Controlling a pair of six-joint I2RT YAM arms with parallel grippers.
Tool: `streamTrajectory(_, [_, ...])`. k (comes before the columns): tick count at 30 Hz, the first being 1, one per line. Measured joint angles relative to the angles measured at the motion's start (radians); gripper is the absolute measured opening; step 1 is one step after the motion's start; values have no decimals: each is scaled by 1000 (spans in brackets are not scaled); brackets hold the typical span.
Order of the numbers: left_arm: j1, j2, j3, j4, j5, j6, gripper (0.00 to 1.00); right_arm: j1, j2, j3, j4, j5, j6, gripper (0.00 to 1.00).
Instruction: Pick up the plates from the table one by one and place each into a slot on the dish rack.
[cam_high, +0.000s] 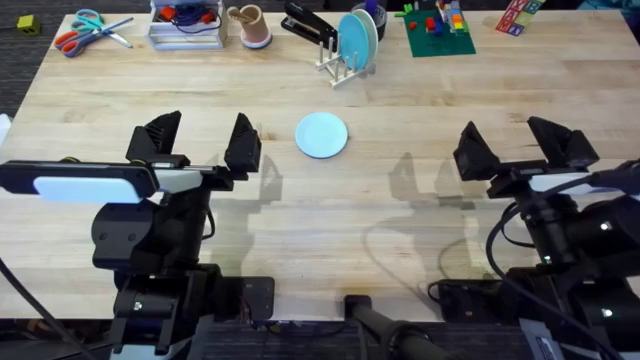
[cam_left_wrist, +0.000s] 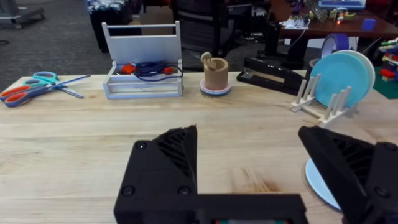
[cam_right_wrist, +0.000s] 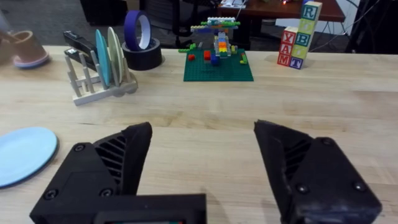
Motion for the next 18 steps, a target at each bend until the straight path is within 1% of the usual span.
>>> streamTrajectory(10, [0,0,0,2,0,1,994,0,0,0,4,-2,0,995])
streamTrajectory(14, [0,0,2,3,0,1,994,0,0,-1,43,-6,0,995])
streamTrajectory(16, [0,0,11,-15,0,1,994,0,0,-1,48,-10,0,995])
streamTrajectory(18, [0,0,40,-56,0,1,993,0,0,0,48,-12,0,995])
